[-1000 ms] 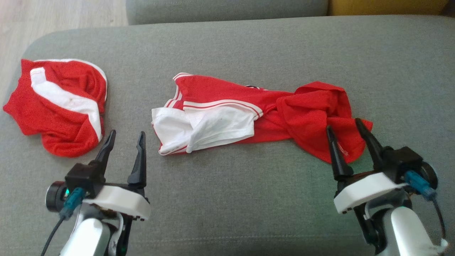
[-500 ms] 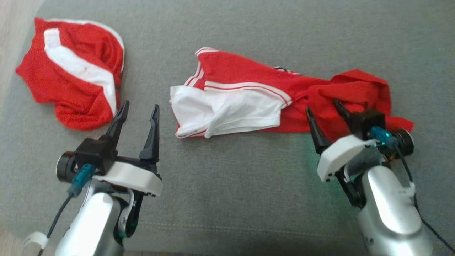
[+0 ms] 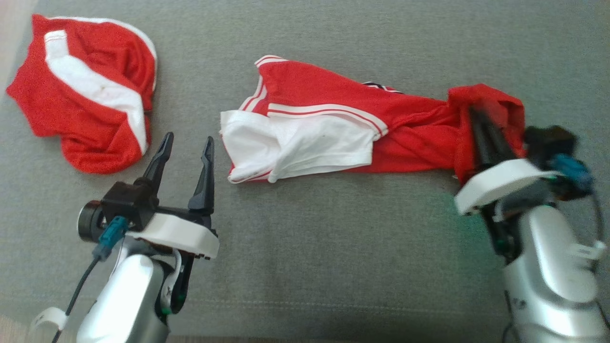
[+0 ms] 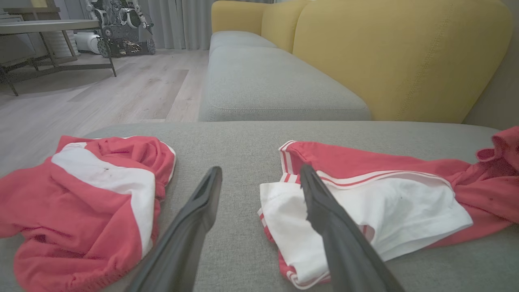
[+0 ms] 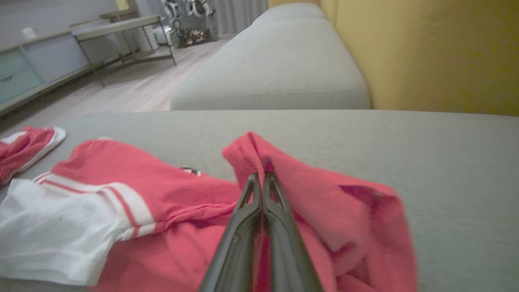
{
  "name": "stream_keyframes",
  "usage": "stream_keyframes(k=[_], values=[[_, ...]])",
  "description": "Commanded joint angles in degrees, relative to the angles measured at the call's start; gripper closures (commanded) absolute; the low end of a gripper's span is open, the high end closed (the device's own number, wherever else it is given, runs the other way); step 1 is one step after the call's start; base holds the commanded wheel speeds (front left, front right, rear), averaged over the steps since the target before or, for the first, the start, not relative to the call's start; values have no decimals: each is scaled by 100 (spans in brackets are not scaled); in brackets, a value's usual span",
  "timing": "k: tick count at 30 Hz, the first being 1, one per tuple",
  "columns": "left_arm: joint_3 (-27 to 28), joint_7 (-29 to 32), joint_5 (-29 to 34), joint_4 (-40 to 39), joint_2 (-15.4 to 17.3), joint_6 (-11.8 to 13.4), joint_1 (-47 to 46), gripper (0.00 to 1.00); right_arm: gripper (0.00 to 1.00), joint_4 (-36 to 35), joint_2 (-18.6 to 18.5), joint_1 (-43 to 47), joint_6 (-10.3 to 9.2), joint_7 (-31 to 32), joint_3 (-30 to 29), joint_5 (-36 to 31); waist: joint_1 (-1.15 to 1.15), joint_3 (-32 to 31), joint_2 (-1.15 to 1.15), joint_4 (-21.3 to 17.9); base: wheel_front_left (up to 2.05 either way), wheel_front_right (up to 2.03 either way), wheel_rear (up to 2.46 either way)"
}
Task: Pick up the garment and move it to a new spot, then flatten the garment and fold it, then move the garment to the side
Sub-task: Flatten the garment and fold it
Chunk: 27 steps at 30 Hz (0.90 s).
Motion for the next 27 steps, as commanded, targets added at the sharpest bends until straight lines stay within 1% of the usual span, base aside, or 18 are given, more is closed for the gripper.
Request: stream_keyframes(k=[1, 6, 9, 10, 14, 17, 22, 27], values=[[273, -65, 64, -173, 126, -5, -220, 0, 100, -386, 1, 138, -4, -38, -217, 100, 0, -5, 0, -124, 0, 0, 0], [299, -68, 83, -205, 145, -12, -205, 0, 100, -654, 1, 566, -4, 81, -1041, 240, 0, -19, 0, -275, 0, 0, 0], [314, -69, 85, -211, 158, -11, -195, 0, 100, -608, 2, 702, -4, 156, -1247, 270, 0, -16, 0, -342, 0, 0, 0], [319, -69, 84, -214, 165, -14, -191, 0, 0, -559, 2, 746, -4, 197, -1315, 282, 0, -15, 0, -370, 0, 0, 0], [336, -70, 79, -208, 189, -18, -173, 0, 0, -373, 2, 792, -4, 172, -1448, 403, 0, -25, 0, -449, 0, 0, 0], [347, -70, 74, -203, 207, -13, -148, 0, 0, -426, 2, 810, -4, 60, -1386, 430, 0, -57, 0, -482, 0, 0, 0], [368, -71, 64, -213, 238, 32, -71, 0, 0, -957, 2, 853, -4, -180, -1056, 227, 0, -142, 0, -496, 0, 0, 0], [391, -67, 36, -210, 278, 84, 58, 0, 0, -1560, 2, 987, -4, -88, -575, 17, 0, -306, 0, -499, 0, 0, 0]])
